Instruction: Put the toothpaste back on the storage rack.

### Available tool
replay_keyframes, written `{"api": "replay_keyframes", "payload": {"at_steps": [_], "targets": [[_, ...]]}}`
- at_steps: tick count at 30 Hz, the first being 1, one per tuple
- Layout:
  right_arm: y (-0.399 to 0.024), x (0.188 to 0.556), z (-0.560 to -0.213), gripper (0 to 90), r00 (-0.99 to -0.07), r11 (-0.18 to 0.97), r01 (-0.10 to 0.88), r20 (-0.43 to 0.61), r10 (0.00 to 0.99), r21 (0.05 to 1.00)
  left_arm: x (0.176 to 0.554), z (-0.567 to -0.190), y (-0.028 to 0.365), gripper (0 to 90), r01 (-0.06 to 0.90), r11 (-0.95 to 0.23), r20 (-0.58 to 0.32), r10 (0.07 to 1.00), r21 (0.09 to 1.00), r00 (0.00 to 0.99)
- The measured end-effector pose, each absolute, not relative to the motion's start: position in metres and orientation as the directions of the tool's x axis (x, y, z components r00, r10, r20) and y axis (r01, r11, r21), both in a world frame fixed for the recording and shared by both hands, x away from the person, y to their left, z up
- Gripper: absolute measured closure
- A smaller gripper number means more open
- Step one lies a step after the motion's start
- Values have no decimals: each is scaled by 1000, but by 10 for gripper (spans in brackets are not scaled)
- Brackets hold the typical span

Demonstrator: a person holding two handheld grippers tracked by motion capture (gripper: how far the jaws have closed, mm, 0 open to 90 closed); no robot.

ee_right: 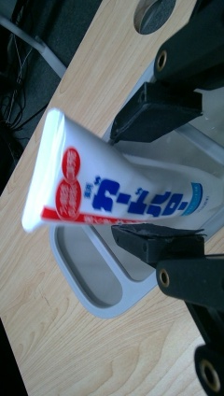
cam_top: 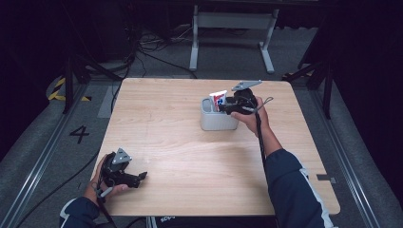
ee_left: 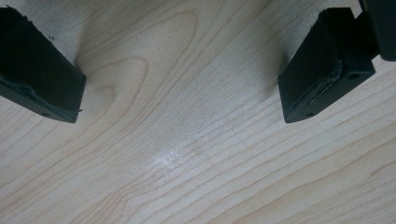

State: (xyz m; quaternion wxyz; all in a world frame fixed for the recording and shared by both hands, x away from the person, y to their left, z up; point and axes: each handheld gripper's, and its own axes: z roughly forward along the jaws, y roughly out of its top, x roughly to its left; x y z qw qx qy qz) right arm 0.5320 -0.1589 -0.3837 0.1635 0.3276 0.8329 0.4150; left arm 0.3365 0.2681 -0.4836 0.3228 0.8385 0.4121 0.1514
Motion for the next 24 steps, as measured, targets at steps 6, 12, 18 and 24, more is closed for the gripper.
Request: {"api": "replay_keyframes", "payload": {"at_steps": [6,12,18,24], "targets": [[-160,531,-382,454,-721,438,406,-13,693,802,337,-483,268,13,593,-454,-11,788,665,616],[-164,529,-378,426,-713,444,406,-28,701,799,337,-484,268,13,593,-452,-12,789,666,614],[-169,523,-372,409,-705,454,403,-47,707,795,337,-484,268,13,593,-452,-12,789,666,615],[-173,515,-363,381,-710,473,380,-77,700,795,336,-484,268,13,594,-452,-12,789,666,614]]}}
